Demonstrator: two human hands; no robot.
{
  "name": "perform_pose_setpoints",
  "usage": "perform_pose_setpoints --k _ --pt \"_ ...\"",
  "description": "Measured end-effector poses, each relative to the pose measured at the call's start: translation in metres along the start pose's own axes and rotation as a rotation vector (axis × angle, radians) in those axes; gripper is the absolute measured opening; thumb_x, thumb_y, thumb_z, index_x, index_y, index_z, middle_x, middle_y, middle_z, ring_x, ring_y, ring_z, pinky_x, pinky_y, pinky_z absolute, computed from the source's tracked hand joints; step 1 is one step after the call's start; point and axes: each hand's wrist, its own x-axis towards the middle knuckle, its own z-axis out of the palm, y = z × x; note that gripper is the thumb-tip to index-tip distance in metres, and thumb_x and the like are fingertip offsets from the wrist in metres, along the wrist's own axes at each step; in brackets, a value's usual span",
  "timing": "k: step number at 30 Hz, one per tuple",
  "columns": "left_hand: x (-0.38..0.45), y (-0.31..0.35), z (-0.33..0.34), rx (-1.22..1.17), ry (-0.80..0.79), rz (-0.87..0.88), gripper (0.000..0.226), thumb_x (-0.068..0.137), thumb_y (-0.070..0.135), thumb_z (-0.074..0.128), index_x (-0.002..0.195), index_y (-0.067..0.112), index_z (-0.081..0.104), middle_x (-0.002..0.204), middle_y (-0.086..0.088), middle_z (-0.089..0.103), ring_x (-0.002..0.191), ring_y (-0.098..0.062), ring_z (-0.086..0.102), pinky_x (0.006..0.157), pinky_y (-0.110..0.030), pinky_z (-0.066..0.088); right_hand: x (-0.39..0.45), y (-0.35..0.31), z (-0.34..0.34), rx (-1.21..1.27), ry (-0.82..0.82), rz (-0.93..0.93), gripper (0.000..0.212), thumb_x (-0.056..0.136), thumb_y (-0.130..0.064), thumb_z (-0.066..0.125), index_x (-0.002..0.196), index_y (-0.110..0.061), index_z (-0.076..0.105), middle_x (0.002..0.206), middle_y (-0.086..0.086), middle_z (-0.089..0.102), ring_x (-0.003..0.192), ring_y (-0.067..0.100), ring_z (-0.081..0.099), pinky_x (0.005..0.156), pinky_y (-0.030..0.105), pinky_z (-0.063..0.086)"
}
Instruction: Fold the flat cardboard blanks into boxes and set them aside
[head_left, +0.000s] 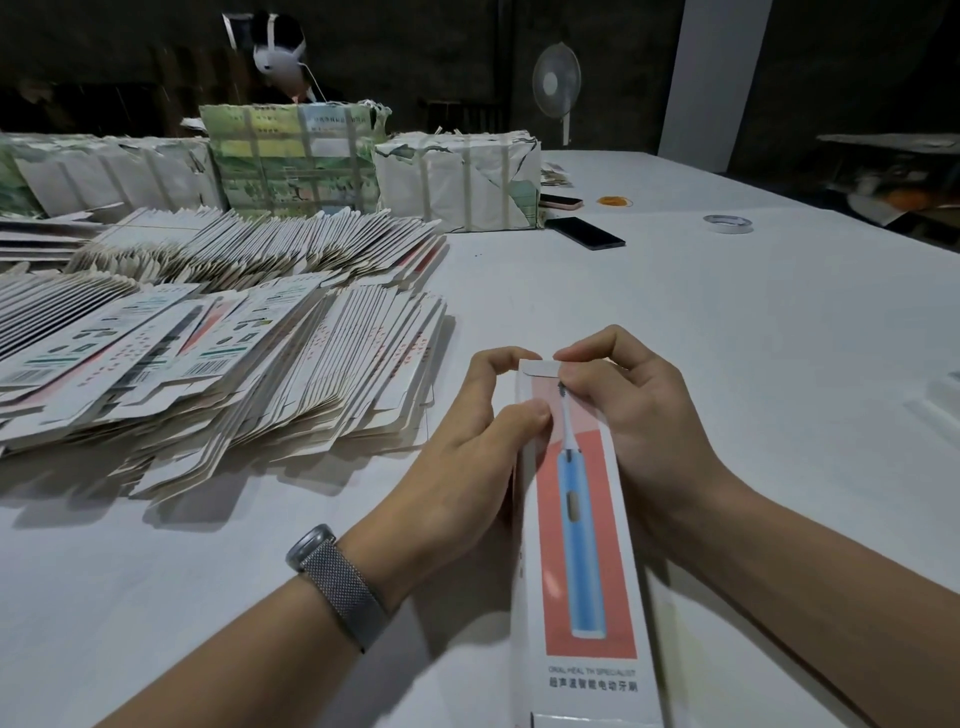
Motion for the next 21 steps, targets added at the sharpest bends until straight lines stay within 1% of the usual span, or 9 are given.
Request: perform_pose_setpoints --k 3,5,6,7,10,13,15,18,21 --pt "0.001 0.0013 0.003 -0.003 0.076 0.005 0.009 0.09 0.046 0.048 0.095 0.043 0.054 0.068 0.004 0.069 0.059 -0.009 0.066 0.052 -0.019 0.05 -0.0006 -0.0004 0.0007 -0.043 -0.003 -0.061 0.018 0.095 -0.016 0.065 0.078 -0.019 0.062 0.074 0.011 0.066 0.06 0.02 0.067 0.059 0.029 0.058" --pt "0.0024 0.0013 0.0046 0.025 0.141 0.034 0.013 0.089 0.049 0.047 0.087 0.04 0.056 0.062 0.01 0.066 0.054 -0.002 0.062 0.051 -0.015 0.047 -0.0019 -0.0003 0.0028 -0.043 -0.026 -0.068 0.016 0.086 -0.024 0.069 0.071 -0.025 0.064 0.074 0.011 0.066 0.063 0.024 0.067 0.064 0.035 0.057" --pt "0.0035 0.0013 0.0047 0.036 0.168 0.045 0.013 0.088 0.048 0.047 0.082 0.04 0.057 0.061 0.012 0.064 0.053 -0.001 0.06 0.051 -0.014 0.046 -0.0026 0.0 0.0043 -0.036 -0.032 -0.063 0.014 0.081 -0.028 0.067 0.067 -0.027 0.064 0.073 0.01 0.065 0.064 0.024 0.066 0.065 0.037 0.056" --pt "0.0044 0.0017 0.0042 0.048 0.192 0.049 0.014 0.085 0.045 0.047 0.077 0.04 0.057 0.061 0.012 0.063 0.054 -0.001 0.059 0.052 -0.015 0.046 -0.0032 0.0008 0.0057 -0.03 -0.038 -0.058 0.015 0.079 -0.029 0.064 0.064 -0.029 0.063 0.071 0.009 0.064 0.063 0.022 0.064 0.064 0.037 0.055" --pt "0.007 0.0031 0.0015 0.063 0.227 0.056 0.015 0.079 0.039 0.047 0.072 0.042 0.06 0.065 0.009 0.062 0.059 -0.005 0.057 0.056 -0.02 0.047 -0.0044 0.0022 0.0088 -0.021 -0.062 -0.037 0.017 0.079 -0.031 0.061 0.062 -0.03 0.062 0.066 0.003 0.062 0.059 0.015 0.063 0.063 0.033 0.052" --pt "0.0073 0.004 0.0014 0.064 0.234 0.064 0.016 0.079 0.037 0.048 0.073 0.043 0.061 0.066 0.007 0.061 0.061 -0.008 0.058 0.058 -0.024 0.049 -0.0038 0.002 0.0078 -0.01 -0.068 -0.017 0.021 0.084 -0.025 0.064 0.063 -0.026 0.061 0.067 0.004 0.062 0.061 0.017 0.062 0.065 0.035 0.052" --pt "0.0072 0.0024 0.002 0.064 0.229 0.073 0.013 0.08 0.038 0.049 0.076 0.041 0.061 0.067 0.006 0.06 0.063 -0.012 0.057 0.061 -0.031 0.048 -0.0029 0.0027 0.0063 -0.016 -0.082 0.017 0.025 0.091 -0.021 0.065 0.067 -0.025 0.06 0.071 0.007 0.063 0.064 0.022 0.063 0.069 0.039 0.053" --pt "0.0074 -0.0003 0.0003 0.048 0.207 0.072 0.01 0.083 0.041 0.051 0.08 0.042 0.06 0.071 0.002 0.062 0.067 -0.016 0.057 0.067 -0.039 0.047 -0.0035 0.003 0.0059 -0.005 -0.124 0.078 0.028 0.099 -0.021 0.056 0.071 -0.027 0.059 0.07 0.005 0.064 0.063 0.02 0.064 0.065 0.034 0.055" --pt "0.0079 -0.0012 -0.0042 0.03 0.142 0.047 0.011 0.078 0.052 0.055 0.082 0.043 0.06 0.073 0.002 0.067 0.066 -0.015 0.062 0.068 -0.037 0.049 -0.0032 0.0039 0.0063 0.022 -0.133 0.094 0.019 0.092 -0.026 0.064 0.074 -0.024 0.058 0.068 0.004 0.064 0.059 0.019 0.063 0.058 0.03 0.054"
